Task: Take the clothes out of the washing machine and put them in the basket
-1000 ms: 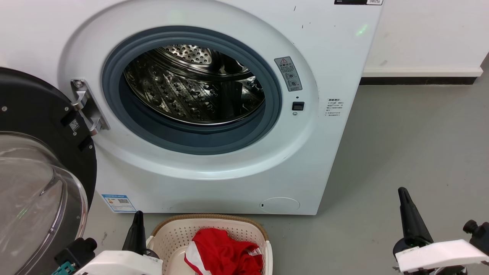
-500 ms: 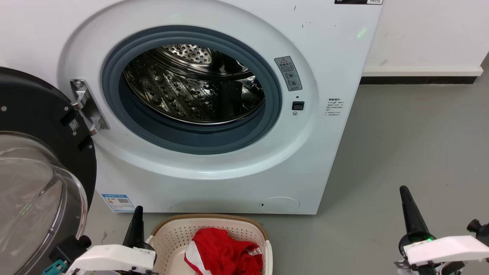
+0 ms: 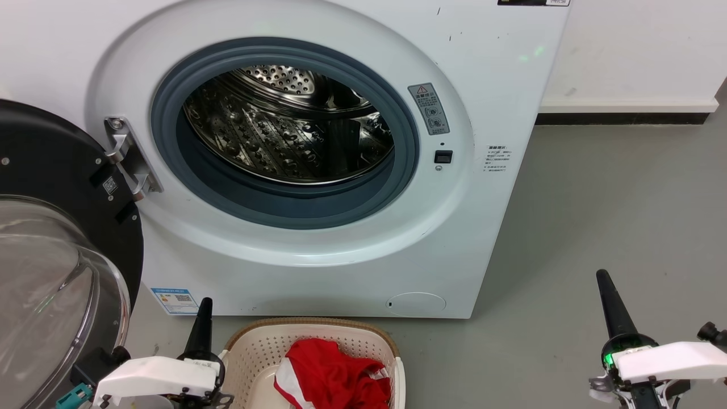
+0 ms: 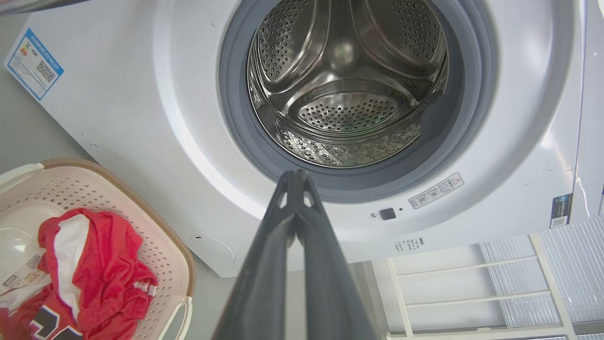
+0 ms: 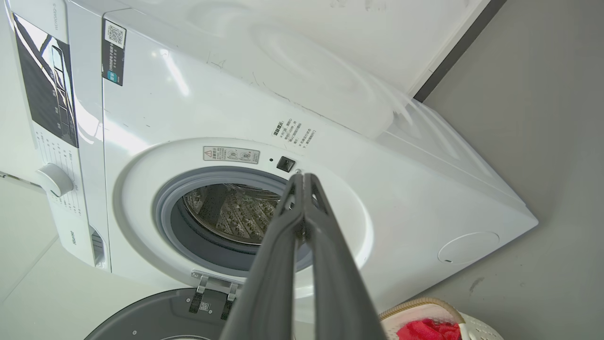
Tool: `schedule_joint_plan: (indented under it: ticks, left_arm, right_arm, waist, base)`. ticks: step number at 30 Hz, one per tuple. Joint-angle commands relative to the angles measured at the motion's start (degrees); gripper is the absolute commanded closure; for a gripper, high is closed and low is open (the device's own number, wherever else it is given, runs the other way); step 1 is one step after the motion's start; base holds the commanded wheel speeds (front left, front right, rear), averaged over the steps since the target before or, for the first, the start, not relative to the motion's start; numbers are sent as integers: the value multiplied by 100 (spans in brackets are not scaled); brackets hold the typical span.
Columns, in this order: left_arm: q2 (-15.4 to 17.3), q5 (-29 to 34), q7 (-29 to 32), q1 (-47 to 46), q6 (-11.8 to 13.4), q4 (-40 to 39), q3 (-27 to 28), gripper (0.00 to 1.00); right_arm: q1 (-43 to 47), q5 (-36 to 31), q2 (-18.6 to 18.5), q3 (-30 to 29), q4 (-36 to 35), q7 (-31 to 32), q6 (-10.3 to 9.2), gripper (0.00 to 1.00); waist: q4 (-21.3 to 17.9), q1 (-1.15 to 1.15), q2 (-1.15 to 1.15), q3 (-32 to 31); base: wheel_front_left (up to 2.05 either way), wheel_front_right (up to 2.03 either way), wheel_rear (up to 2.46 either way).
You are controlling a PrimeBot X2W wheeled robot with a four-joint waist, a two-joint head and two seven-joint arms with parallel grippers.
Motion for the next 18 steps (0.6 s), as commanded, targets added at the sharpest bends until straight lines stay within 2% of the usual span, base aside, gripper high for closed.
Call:
schedule_joint_plan:
  ticks: [1, 18]
  left_arm:
    - [34, -128, 35, -116, -32, -19, 31, 100]
    - [27, -1084, 281, -269, -179, 71, 142, 100]
  right_arm:
    - [-135, 143, -29, -19, -10, 36, 0, 100]
    - [-297, 1086, -17, -123, 176, 280, 0, 100]
  waist:
    - [0, 0, 0, 1]
    - [1, 0, 0, 12]
  base:
    - [0, 0, 0]
    - [0, 0, 0]
